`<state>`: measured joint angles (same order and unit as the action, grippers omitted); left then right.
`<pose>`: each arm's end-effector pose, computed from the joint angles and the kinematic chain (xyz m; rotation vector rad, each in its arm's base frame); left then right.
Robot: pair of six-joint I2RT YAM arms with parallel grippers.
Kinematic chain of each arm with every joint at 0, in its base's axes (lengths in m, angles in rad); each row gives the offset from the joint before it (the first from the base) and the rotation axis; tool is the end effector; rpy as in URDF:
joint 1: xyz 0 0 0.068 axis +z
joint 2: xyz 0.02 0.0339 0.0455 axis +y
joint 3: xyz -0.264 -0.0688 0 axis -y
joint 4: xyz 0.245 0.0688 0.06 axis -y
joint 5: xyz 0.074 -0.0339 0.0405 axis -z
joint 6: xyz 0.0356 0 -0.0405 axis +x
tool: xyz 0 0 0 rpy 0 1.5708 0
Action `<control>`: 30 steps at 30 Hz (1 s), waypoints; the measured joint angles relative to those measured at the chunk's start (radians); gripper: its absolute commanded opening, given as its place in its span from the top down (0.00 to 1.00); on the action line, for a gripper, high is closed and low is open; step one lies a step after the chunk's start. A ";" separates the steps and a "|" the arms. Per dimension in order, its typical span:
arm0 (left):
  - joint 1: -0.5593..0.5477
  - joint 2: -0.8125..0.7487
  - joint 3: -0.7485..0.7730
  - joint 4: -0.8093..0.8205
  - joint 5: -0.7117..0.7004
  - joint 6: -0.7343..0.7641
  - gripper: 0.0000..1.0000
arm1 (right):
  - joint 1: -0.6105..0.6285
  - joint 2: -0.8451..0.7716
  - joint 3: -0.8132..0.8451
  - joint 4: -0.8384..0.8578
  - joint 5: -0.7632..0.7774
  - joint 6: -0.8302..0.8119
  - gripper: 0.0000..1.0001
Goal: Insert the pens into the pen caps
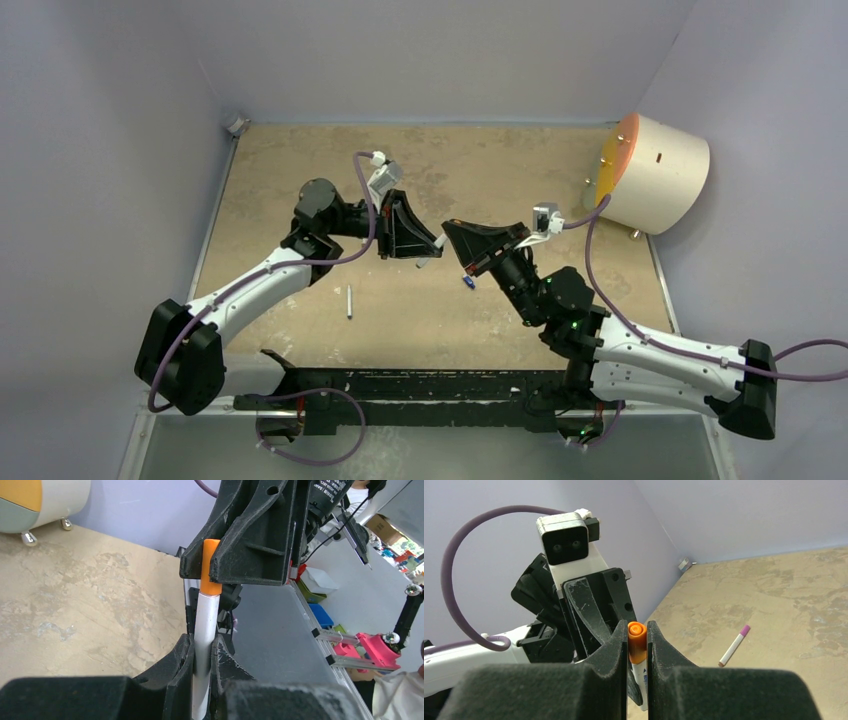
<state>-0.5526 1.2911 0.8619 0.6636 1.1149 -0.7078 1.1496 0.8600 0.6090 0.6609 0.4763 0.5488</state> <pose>0.2233 -0.1753 0.3407 0.9691 1.4447 -1.7068 0.0954 0.1730 0.3529 0.0703 1.2974 1.1995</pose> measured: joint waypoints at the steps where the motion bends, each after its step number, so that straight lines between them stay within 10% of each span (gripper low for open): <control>1: 0.001 0.000 0.000 0.000 0.004 -0.007 1.00 | 0.005 0.000 0.000 0.000 0.007 0.003 1.00; 30: 0.026 0.006 0.018 0.002 0.114 -0.068 1.00 | 0.103 0.032 0.011 0.004 0.133 0.063 1.00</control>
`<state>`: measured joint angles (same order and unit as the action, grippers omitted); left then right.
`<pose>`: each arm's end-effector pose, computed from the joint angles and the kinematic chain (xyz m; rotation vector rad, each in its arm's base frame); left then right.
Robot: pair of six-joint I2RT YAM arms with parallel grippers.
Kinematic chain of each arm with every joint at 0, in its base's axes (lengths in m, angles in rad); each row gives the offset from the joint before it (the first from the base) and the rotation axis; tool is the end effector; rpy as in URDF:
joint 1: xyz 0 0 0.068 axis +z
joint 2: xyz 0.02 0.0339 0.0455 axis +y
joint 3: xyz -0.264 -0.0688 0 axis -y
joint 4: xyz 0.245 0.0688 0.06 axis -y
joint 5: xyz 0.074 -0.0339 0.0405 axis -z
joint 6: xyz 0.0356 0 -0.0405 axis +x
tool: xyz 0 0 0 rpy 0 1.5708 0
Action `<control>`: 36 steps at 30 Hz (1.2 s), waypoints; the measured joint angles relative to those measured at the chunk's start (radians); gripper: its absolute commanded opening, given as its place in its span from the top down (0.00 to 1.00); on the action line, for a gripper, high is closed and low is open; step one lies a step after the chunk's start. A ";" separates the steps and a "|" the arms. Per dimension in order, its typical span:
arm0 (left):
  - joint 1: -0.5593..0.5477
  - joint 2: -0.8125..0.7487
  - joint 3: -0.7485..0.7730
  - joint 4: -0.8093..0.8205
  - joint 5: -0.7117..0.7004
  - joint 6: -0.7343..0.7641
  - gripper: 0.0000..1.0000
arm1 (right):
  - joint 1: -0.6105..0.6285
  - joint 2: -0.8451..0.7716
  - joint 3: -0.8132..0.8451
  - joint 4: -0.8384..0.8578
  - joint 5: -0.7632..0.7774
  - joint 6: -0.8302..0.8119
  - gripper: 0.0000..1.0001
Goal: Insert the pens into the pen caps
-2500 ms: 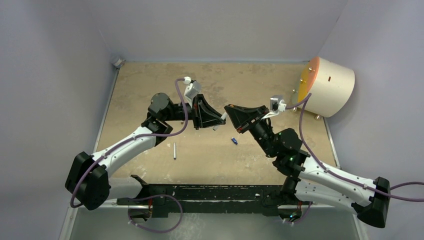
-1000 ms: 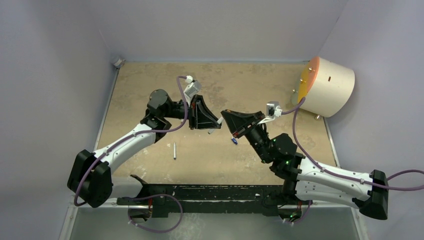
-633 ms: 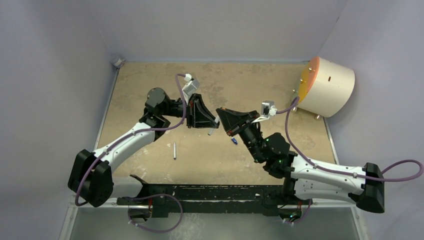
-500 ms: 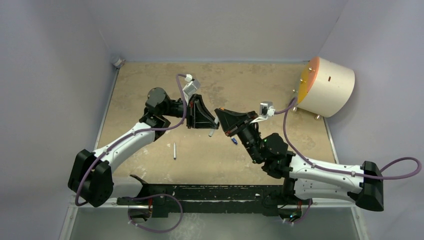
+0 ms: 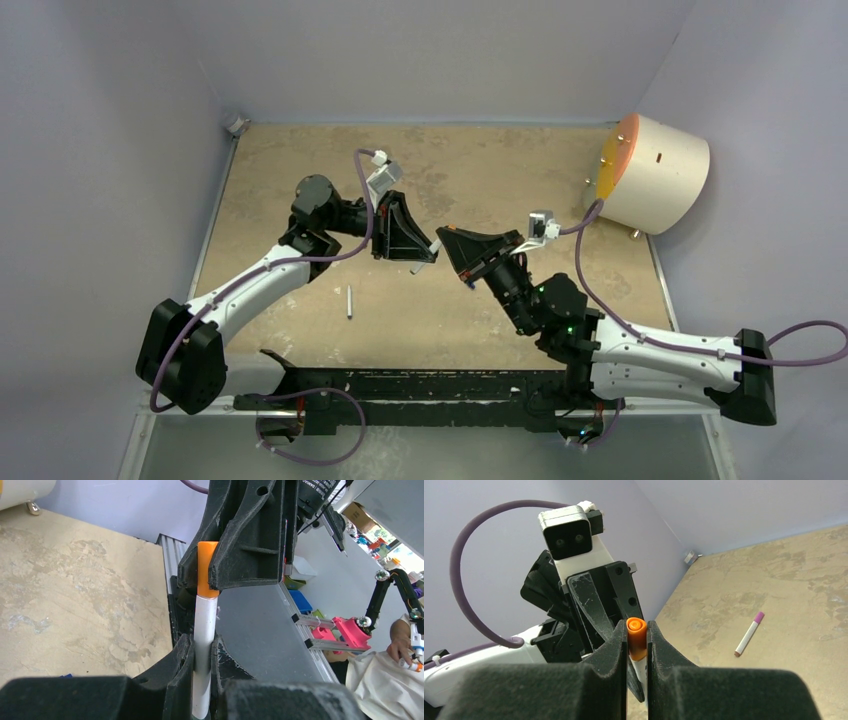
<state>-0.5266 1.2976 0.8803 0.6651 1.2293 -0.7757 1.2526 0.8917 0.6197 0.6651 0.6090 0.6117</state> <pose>0.2255 -0.1699 0.3443 1.0340 1.4734 -1.7869 0.0824 0.1851 0.3504 0.1612 1.3442 1.2431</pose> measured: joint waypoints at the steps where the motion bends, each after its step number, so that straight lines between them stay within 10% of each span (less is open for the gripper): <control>1: 0.000 0.000 0.001 0.002 0.000 0.000 1.00 | 0.002 -0.003 0.000 -0.005 0.003 0.001 1.00; 16: 0.000 0.001 0.023 0.003 0.003 0.010 1.00 | 0.020 -0.003 0.038 -0.066 0.012 -0.004 0.76; 24: 0.016 0.023 0.130 0.098 -0.354 0.035 1.00 | 0.157 0.091 -0.020 -0.360 -0.226 0.028 0.71; 36: 0.014 0.023 0.132 0.076 -0.489 0.085 1.00 | 0.154 -0.025 -0.061 -0.480 -0.274 0.082 0.72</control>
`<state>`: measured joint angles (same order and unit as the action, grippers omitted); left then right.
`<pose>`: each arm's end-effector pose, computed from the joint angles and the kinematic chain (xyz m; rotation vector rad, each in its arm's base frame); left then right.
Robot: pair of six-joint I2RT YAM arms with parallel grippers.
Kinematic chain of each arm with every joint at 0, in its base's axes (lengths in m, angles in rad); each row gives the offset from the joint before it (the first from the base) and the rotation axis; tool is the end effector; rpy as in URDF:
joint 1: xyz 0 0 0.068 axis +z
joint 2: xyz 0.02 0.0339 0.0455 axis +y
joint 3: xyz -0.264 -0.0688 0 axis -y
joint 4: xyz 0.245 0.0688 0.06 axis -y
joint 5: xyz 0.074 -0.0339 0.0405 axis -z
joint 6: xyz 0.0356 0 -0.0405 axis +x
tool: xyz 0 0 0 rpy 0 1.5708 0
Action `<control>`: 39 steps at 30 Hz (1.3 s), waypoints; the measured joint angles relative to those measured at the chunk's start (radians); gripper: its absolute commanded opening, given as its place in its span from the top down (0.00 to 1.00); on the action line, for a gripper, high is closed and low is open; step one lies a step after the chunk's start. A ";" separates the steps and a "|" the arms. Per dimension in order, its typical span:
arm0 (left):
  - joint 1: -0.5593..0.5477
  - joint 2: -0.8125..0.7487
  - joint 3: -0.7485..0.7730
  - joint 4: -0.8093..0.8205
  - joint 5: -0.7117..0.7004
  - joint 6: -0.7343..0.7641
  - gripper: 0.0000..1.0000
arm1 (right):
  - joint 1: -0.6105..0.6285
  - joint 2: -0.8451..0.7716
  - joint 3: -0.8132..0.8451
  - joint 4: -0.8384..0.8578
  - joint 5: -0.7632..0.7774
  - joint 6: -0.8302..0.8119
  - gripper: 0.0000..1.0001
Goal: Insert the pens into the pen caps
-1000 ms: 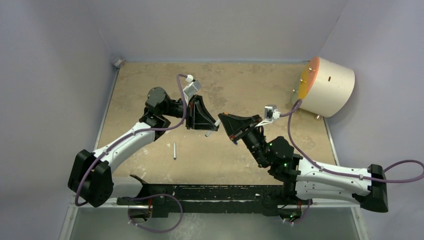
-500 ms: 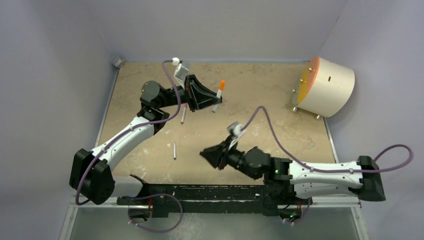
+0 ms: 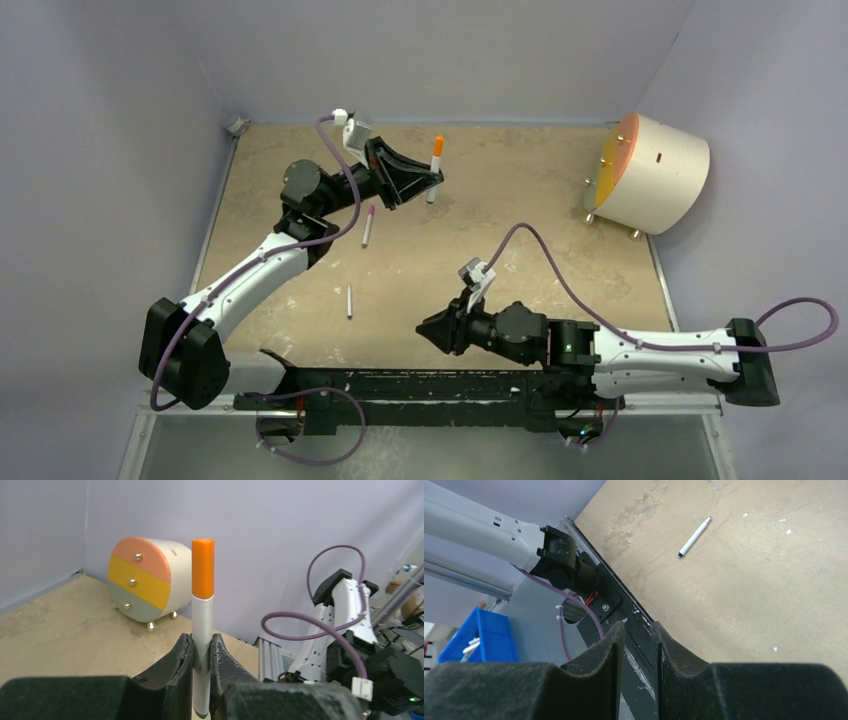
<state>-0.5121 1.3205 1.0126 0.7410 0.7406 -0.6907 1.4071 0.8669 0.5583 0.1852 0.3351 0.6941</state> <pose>0.2474 -0.1666 0.3943 0.6162 1.2550 -1.4401 0.0454 0.2029 0.2843 -0.3847 1.8213 1.2568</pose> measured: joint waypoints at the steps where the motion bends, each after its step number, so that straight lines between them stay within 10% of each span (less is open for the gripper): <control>1: 0.000 0.000 -0.001 -0.024 -0.019 0.017 1.00 | 0.000 -0.026 -0.006 -0.014 0.013 0.009 0.72; 14: -0.001 0.193 -0.192 -0.307 -0.410 0.244 1.00 | 0.000 -0.299 -0.011 -0.271 0.216 0.047 0.73; 39: 0.000 0.375 -0.148 -0.593 -0.914 0.414 1.00 | 0.000 -0.271 -0.011 -0.309 0.231 0.067 0.73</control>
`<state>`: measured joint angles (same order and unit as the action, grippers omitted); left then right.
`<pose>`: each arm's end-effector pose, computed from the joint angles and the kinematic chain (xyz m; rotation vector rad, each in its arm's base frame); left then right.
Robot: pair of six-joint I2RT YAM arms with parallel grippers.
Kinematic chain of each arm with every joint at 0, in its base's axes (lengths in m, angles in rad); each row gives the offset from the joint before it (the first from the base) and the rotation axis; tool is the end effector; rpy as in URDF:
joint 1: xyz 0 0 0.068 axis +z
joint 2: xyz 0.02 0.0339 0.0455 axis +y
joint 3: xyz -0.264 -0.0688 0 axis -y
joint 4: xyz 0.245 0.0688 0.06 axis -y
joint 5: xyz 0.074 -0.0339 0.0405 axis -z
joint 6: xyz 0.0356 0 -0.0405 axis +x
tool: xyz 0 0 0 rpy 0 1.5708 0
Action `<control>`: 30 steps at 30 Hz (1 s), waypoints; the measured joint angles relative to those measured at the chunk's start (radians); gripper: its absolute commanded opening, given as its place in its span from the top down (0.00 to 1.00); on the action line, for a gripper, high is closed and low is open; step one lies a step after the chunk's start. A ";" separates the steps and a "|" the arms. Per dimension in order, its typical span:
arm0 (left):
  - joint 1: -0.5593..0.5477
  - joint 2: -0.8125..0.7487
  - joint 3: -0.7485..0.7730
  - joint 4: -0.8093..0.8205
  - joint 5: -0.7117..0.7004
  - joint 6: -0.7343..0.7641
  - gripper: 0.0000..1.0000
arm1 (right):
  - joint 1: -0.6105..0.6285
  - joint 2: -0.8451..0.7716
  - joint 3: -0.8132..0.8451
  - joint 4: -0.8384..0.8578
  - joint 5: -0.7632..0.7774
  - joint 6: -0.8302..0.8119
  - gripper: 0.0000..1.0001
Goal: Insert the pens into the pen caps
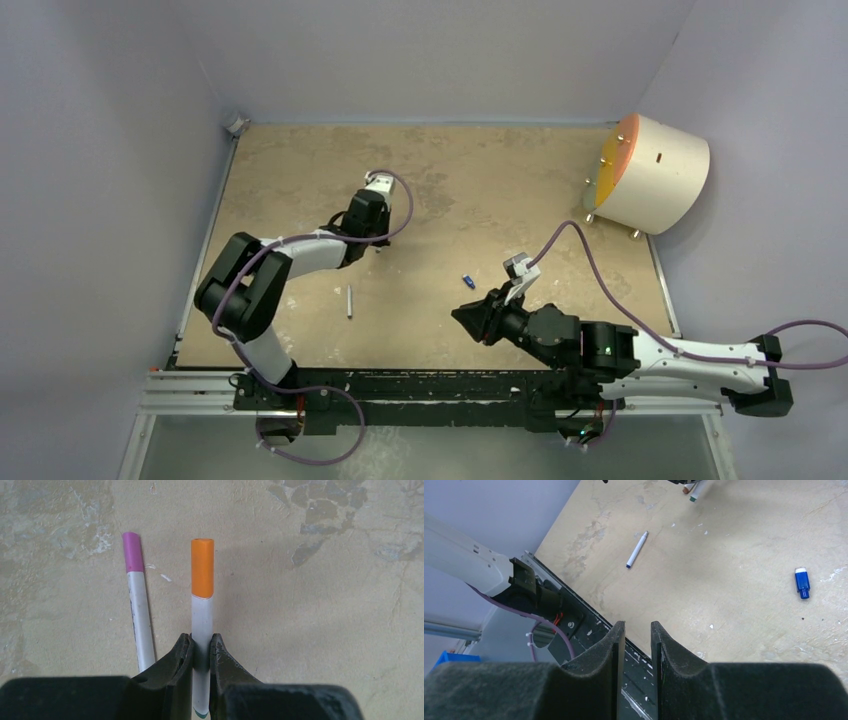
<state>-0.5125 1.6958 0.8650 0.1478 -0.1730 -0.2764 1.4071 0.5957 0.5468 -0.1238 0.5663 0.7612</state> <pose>0.3054 -0.1648 0.1661 0.1729 2.2452 -0.2311 0.0436 0.1465 0.2917 -0.1533 1.8413 1.0894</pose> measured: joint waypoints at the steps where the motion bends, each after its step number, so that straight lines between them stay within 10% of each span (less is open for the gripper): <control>1: 0.000 0.010 0.008 0.000 -0.006 0.002 1.00 | 0.000 -0.003 -0.002 0.001 0.000 0.000 0.73; 30: 0.000 0.126 0.120 -0.102 -0.057 0.008 0.76 | 0.000 -0.063 -0.048 -0.003 -0.004 0.027 0.73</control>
<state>-0.5129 1.8217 0.9852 0.0456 -0.2298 -0.2680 1.4067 0.5327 0.4988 -0.1272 0.5621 0.7887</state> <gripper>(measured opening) 0.219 0.273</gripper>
